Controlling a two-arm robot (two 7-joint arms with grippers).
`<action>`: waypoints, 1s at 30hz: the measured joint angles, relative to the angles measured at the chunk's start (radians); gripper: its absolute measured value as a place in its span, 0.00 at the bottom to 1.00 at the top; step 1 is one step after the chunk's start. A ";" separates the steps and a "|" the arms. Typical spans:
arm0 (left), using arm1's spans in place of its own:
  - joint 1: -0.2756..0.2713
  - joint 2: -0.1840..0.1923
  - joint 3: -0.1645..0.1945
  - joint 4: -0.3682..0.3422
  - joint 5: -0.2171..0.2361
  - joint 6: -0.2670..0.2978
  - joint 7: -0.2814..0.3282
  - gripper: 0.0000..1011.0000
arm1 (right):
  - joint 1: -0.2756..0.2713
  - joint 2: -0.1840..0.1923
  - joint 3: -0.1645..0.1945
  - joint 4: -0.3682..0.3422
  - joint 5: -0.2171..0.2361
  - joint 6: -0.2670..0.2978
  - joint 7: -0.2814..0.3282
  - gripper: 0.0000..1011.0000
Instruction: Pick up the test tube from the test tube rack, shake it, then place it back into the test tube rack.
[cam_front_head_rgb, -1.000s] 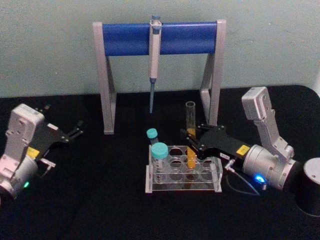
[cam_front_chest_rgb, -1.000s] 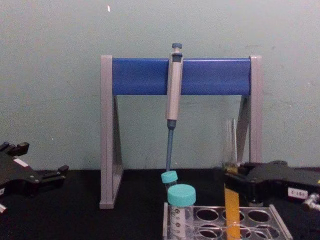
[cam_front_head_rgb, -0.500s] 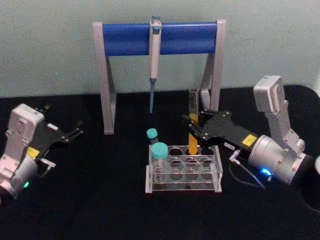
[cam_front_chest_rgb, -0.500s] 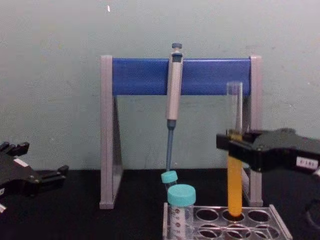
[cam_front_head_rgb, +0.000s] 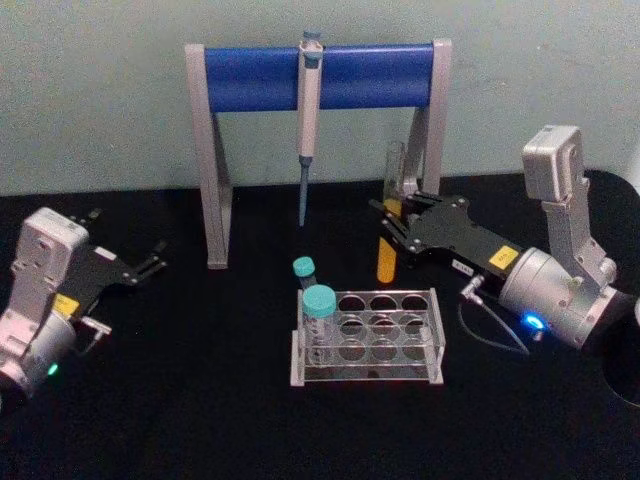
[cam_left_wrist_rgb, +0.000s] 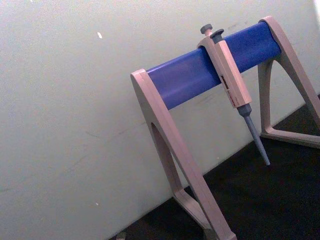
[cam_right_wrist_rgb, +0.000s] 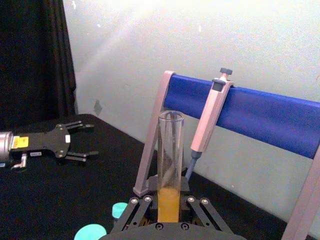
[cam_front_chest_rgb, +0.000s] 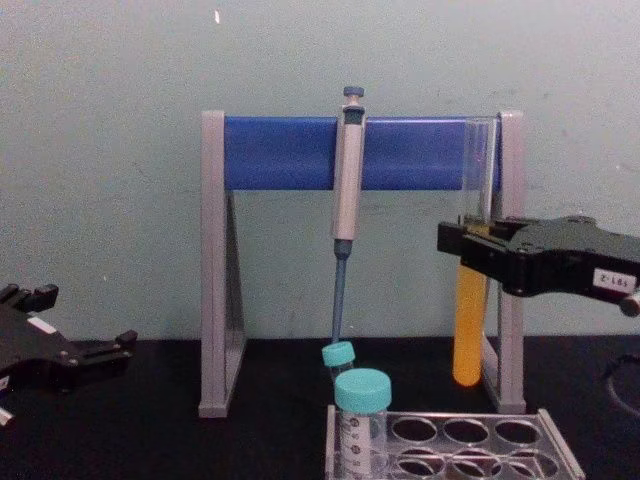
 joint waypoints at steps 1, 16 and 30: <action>0.000 0.000 0.000 0.000 0.000 0.000 0.000 0.99 | 0.003 -0.003 0.000 0.004 0.001 -0.001 0.001 0.22; 0.000 0.000 0.000 0.000 0.000 0.000 0.000 0.99 | -0.014 0.010 0.018 -0.011 -0.010 -0.001 -0.022 0.22; 0.000 0.000 0.000 0.000 0.000 0.000 0.000 0.99 | -0.135 0.077 0.054 -0.159 0.016 0.078 -0.022 0.22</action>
